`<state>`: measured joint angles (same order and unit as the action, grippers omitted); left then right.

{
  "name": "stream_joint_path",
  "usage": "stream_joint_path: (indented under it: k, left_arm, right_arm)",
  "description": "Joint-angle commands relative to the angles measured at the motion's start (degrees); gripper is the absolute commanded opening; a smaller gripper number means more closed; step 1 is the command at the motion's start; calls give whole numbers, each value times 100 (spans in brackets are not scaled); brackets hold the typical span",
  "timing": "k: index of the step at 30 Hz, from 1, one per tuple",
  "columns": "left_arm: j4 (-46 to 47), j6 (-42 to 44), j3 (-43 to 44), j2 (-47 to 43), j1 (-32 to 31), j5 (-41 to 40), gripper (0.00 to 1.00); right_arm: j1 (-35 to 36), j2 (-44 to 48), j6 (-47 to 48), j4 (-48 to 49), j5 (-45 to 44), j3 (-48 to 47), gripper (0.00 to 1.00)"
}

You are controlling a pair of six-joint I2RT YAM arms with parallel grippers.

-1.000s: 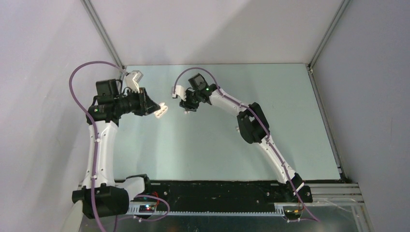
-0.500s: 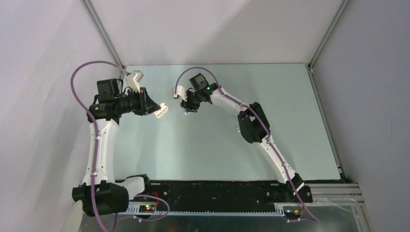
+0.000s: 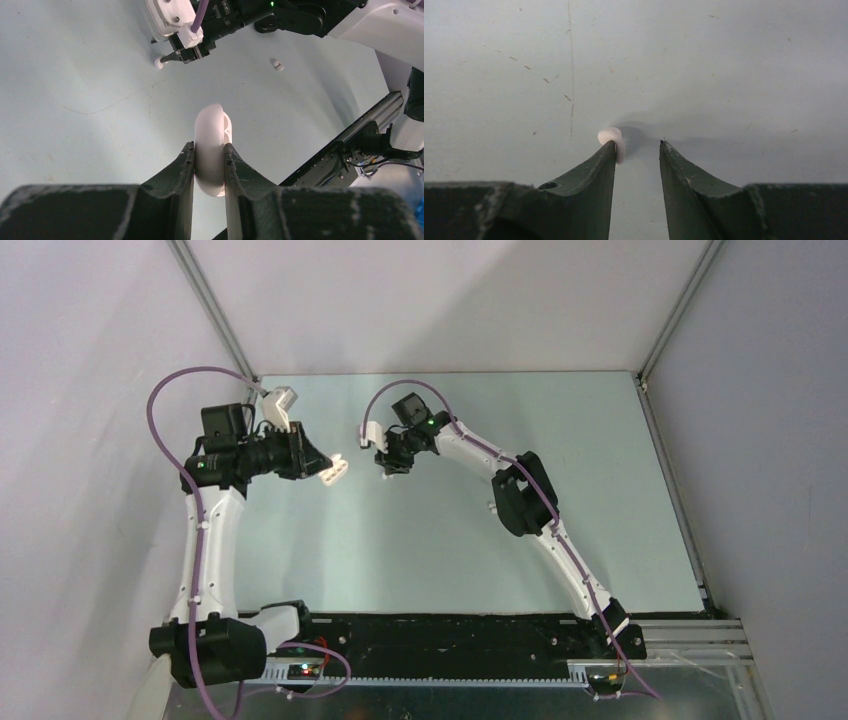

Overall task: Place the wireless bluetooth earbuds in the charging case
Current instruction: Pick up the earbud from the center of the board.

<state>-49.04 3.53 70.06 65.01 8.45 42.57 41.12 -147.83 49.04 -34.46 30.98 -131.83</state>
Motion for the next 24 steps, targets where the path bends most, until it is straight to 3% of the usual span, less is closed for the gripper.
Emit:
stream_joint_path:
  k: [1, 13, 24]
  left_arm:
    - [43, 99, -35, -75, 69, 75, 0]
    - [47, 118, -54, -88, 68, 56, 0]
    - [49, 129, -19, -28, 66, 45, 0]
  right_arm:
    - [48, 175, 348, -611, 243, -169, 40]
    - [46, 169, 589, -879, 404, -236, 24]
    - [6, 185, 172, -219, 486, -212, 31]
